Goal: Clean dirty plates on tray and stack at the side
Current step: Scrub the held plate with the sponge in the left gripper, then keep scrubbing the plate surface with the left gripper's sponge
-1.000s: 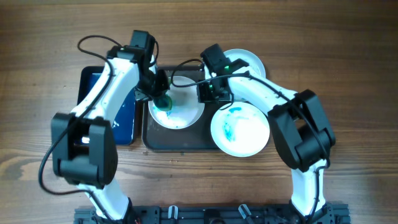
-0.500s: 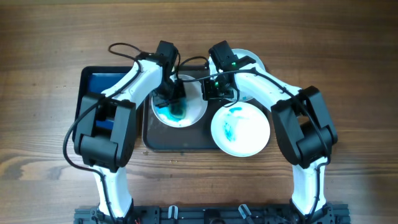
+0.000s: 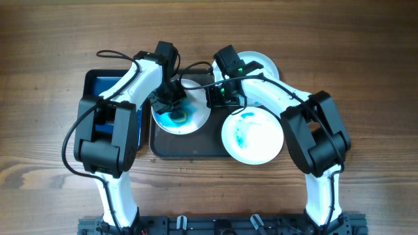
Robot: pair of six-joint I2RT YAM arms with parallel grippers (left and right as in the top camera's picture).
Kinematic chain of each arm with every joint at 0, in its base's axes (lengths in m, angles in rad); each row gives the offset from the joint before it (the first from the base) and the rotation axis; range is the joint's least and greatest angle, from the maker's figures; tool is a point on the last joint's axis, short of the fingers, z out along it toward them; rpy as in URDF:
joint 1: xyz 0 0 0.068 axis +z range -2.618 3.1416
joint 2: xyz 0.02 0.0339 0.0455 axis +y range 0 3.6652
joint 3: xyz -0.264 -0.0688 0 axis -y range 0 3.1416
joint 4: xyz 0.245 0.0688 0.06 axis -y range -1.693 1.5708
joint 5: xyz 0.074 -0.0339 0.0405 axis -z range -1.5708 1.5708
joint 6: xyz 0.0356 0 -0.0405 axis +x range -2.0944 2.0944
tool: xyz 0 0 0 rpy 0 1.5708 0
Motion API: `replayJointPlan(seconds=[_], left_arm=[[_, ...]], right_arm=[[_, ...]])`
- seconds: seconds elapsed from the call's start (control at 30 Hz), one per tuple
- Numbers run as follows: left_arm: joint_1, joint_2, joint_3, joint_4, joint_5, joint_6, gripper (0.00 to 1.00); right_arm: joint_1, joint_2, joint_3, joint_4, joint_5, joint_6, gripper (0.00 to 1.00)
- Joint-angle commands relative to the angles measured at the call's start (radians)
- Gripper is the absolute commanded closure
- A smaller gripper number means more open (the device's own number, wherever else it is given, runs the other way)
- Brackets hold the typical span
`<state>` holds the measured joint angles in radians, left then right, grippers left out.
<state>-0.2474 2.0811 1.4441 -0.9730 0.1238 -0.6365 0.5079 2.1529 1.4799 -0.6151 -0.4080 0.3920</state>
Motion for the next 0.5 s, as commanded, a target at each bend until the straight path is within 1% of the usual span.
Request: replayJointPlan(seconds=[0.0,0.07,0.13,0.17,0.2,0.27,0.3,0.33,0.37,0.4,0.47], left_arm=[[0.003,0.050,-0.038,-0.023,0.092,0.235,0.96],[-0.014,0.050,-0.038,-0.023,0.209,0.352,0.96],[-0.027,0.050,-0.038,-0.015,0.320,0.435,0.96],[-0.030,0.050,-0.038,-0.015,0.356,0.454,0.96],[-0.031,0.050,-0.038,-0.015,0.370,0.464,0.96],[-0.031,0.050,-0.038,0.000,0.353,0.473,0.96],[-0.027,0.050,-0.037,0.016,0.316,0.460,0.96],[-0.021,0.050,-0.034,0.023,0.245,0.402,0.96],[-0.011,0.050,-0.020,0.014,0.101,0.290,0.96],[0.000,0.048,0.004,-0.030,-0.047,0.188,0.96],[0.017,0.048,0.064,-0.154,-0.295,0.007,0.96]], right_arm=[[-0.018,0.017,-0.002,-0.007,0.006,-0.018,0.95],[-0.018,0.017,-0.002,-0.008,0.006,-0.018,0.96],[-0.018,0.017,-0.002,-0.010,0.006,-0.018,0.96],[-0.018,0.017,-0.002,-0.010,0.006,-0.018,0.96],[-0.018,0.017,-0.002,-0.010,0.006,-0.018,0.96],[-0.018,0.017,-0.002,-0.010,0.006,-0.018,0.96],[-0.018,0.017,-0.002,-0.010,0.006,-0.018,0.96],[-0.018,0.017,-0.002,-0.010,0.006,-0.019,0.96],[-0.018,0.017,-0.002,-0.011,0.006,-0.018,0.96],[-0.018,0.017,-0.002,-0.011,0.006,-0.018,0.96],[-0.018,0.017,-0.002,-0.011,0.006,-0.018,0.96]])
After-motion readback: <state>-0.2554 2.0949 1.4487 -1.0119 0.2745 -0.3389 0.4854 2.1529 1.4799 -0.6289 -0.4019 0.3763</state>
